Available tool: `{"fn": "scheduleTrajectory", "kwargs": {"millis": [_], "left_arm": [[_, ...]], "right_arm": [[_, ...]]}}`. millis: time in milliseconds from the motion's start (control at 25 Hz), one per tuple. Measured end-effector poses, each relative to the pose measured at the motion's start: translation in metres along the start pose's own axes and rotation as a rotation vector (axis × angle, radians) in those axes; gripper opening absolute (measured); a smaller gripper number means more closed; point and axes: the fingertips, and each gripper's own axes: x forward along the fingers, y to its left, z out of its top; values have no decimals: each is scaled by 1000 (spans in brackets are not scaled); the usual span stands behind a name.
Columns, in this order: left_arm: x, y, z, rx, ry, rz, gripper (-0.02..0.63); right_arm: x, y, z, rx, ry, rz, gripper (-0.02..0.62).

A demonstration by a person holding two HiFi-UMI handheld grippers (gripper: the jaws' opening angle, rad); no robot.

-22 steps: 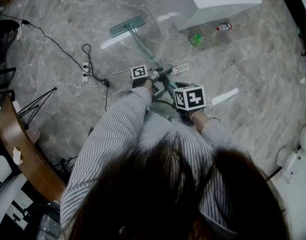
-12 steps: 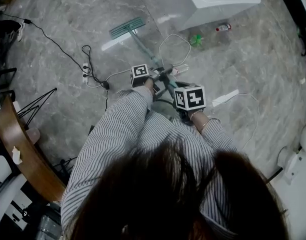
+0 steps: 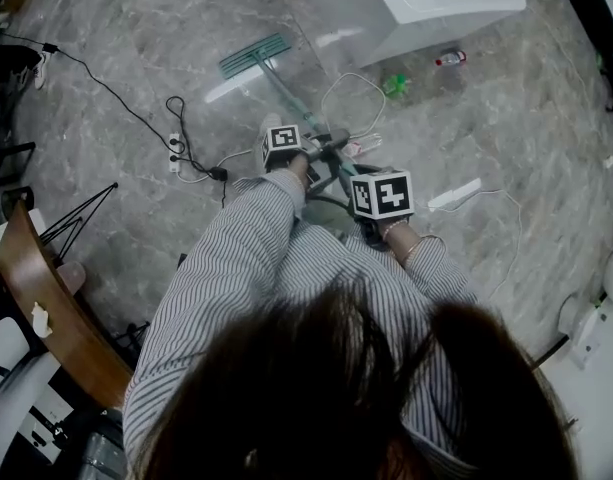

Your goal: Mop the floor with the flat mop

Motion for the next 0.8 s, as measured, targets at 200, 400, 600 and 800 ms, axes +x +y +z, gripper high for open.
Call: {"fn": "scheduleTrajectory", "kwargs": {"millis": [200,400,600,800], "left_arm": [[-4,-16,54,4,47,36,115],[-19,-65,149,-25,78,54,109],[-52,-123,262,-33,120,132,106],[-74,-174,362,-28,102,132,101]], "right_arm": [[32,10,49,5,48,13,115],[67,39,151,44,-25,20,117],[116,89,267,92,-53,15,117],[158,125,366,98,-54,12,117]]}}
